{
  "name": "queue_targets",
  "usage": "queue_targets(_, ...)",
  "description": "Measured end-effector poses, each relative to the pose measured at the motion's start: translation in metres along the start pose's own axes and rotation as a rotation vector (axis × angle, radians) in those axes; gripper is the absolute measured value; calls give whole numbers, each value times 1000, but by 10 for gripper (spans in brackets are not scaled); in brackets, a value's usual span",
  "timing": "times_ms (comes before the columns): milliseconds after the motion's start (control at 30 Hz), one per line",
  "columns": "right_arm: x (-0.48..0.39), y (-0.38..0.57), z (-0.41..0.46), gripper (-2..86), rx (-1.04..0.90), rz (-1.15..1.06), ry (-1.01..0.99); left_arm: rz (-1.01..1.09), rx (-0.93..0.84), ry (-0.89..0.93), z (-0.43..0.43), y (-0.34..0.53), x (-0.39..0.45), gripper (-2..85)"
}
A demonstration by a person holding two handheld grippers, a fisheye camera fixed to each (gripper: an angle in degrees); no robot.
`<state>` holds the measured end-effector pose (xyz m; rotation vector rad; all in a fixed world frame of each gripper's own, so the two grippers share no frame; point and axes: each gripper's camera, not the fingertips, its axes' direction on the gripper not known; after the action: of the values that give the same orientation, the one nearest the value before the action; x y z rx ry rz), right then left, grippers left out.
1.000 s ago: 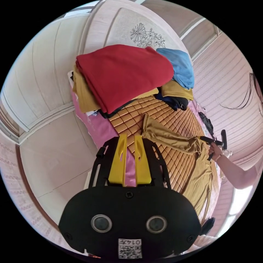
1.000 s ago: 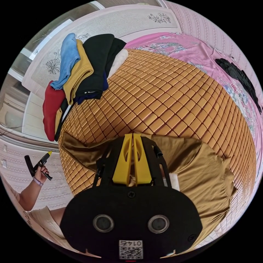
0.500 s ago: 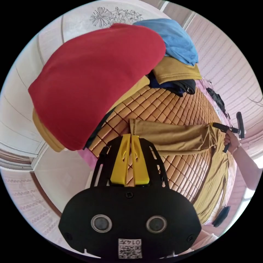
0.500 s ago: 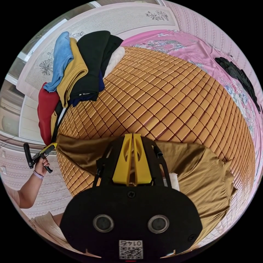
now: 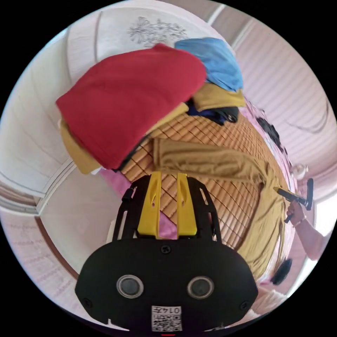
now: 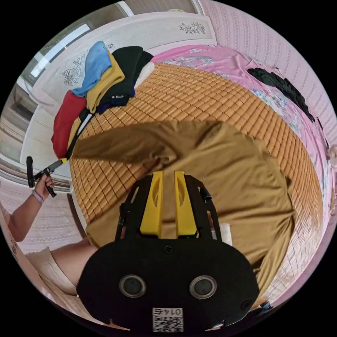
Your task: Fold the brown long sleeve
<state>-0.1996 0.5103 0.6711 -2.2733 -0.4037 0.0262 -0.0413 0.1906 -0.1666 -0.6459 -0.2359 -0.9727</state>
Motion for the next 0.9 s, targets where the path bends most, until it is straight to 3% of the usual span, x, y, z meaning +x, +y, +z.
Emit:
queue_targets(133,-3,123,12,51,-238,130,142,268,-175,166,18,13,95,65)
queue_targets(333,0,256,22,62,-403,383,125,590,-364,281,58,44,223,62)
queue_targets(533,18,333,45,74,-349,596,-8,720,-392,188,82,50,280,62)
queue_targets(700,16,356,60,34,-289,527,-12,816,-374,71,91,51,302,36)
queue_targets(900,9,372,78,9,-283,470,-41,862,-380,113,97,54,309,-7)
